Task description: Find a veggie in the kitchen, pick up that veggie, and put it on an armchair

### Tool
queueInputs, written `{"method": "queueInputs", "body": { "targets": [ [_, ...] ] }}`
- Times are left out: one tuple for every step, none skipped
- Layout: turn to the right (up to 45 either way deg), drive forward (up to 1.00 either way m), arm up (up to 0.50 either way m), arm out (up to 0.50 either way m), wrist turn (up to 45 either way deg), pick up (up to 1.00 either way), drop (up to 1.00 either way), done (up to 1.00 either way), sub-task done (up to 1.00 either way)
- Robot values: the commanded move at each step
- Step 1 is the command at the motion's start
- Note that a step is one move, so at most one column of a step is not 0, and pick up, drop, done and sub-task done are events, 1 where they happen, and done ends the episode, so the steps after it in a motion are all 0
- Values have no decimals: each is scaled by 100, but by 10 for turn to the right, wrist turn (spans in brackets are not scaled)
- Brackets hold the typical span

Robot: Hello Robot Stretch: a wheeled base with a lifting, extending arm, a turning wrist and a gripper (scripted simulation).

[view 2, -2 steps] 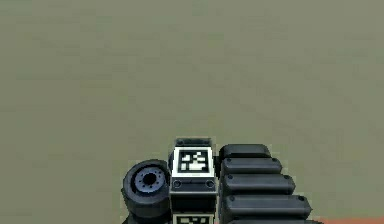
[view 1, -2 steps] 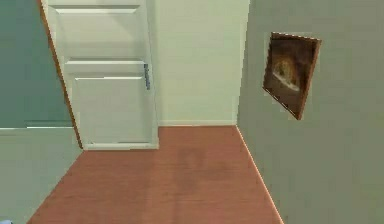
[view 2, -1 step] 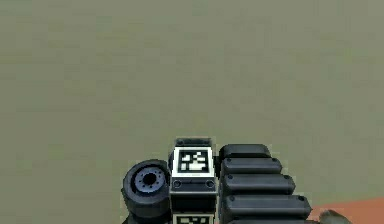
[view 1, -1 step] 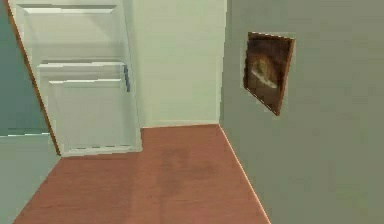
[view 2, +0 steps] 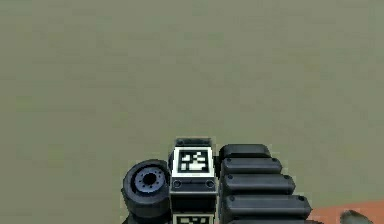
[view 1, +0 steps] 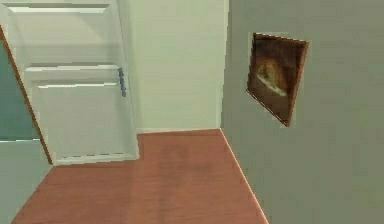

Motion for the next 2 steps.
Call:
{"method": "queueInputs", "body": {
  "targets": [
    [-60, 0, 0, 0, 0, 0, 0, 0, 0],
    [0, 60, 0, 0, 0, 0, 0, 0, 0]
  ]
}}
